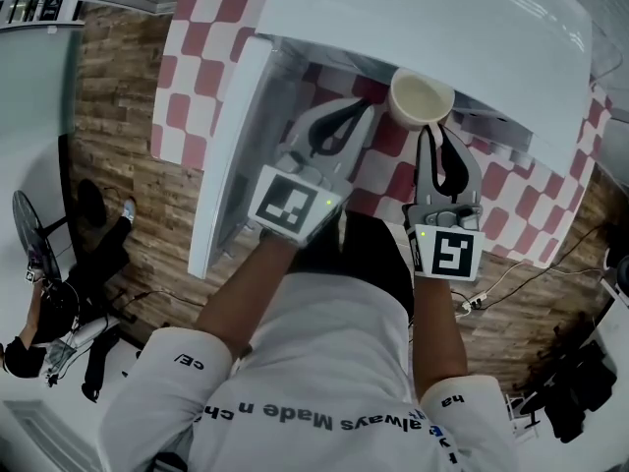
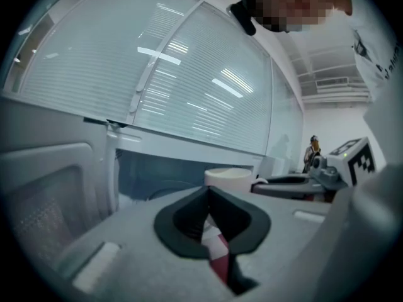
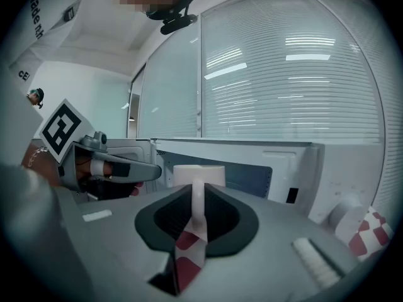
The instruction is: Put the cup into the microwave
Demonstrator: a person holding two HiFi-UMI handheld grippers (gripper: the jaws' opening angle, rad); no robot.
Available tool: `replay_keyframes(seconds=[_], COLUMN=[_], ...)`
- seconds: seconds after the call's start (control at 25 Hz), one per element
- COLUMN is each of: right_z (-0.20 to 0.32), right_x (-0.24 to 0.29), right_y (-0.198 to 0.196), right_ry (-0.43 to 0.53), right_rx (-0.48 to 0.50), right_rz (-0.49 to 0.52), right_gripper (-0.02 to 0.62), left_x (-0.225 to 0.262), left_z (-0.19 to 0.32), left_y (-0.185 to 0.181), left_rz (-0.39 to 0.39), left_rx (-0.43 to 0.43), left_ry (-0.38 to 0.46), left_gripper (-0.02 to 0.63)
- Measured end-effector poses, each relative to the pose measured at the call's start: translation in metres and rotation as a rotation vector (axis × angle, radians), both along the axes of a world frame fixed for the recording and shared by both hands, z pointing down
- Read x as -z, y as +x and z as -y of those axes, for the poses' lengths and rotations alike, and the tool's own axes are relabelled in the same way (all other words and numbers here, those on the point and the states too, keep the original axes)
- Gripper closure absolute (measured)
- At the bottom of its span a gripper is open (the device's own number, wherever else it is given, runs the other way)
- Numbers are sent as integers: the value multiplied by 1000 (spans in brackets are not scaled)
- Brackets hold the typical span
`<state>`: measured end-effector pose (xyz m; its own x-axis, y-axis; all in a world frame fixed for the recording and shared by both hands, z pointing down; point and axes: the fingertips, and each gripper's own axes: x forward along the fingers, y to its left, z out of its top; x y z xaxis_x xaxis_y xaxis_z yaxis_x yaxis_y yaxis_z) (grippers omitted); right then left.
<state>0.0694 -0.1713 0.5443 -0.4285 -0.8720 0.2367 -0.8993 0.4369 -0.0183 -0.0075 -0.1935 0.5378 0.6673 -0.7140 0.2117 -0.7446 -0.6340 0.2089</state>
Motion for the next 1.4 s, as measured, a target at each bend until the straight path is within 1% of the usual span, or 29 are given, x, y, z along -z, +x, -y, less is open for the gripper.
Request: replay_keyframes(seconds=[0.72,0.92,1.4], right_z=[67,83,105], right_x=[-32,-39,-49], right_y=[-1,-3,-5], right_ry=[6,17,43], right_rx=[-49,-47,-43], right_rz=[21,32,12], right_gripper=[554,554,554], left_x=[-34,-44,-56], left_z=[51,62,86], left_y=[17,21,20], left_rz=[42,44,63], left_rx=[2,6,13], left_ry=[17,14,34], left_gripper=[606,606,606])
